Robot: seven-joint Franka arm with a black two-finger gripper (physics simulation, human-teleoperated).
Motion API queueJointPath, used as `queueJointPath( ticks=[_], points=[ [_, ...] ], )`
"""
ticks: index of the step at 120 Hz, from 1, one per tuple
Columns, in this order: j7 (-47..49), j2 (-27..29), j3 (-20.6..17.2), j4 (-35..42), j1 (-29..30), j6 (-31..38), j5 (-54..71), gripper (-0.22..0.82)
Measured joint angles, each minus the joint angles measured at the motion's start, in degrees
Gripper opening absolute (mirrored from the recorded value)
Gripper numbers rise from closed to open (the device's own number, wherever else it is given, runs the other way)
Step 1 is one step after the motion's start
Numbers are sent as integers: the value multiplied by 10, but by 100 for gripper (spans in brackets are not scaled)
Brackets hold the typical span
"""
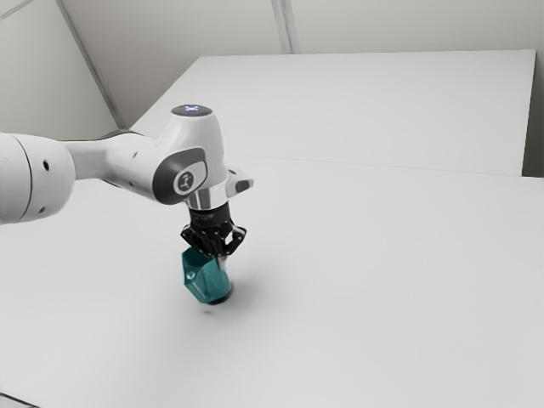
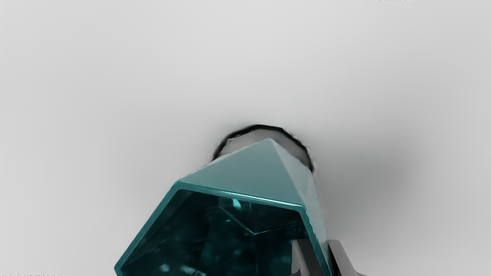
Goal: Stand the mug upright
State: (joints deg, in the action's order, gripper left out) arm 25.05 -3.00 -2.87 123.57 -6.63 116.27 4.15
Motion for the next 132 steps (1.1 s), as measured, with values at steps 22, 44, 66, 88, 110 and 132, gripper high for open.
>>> queueJointPath(
  ticks=[22, 44, 66, 88, 110, 132],
  points=[
    [0, -1, 0, -1, 10, -3, -5, 0],
    [1, -1, -1, -16, 6, -14, -10, 18],
    [4, 7, -6, -45, 3, -57, -27, 37],
    [-13, 24, -11, -140, 4, -120, -36, 50],
    [-76, 28, -11, -246, 0, -166, -32, 56],
    [-146, 29, -5, -329, -10, -219, -14, 59]
  ],
)
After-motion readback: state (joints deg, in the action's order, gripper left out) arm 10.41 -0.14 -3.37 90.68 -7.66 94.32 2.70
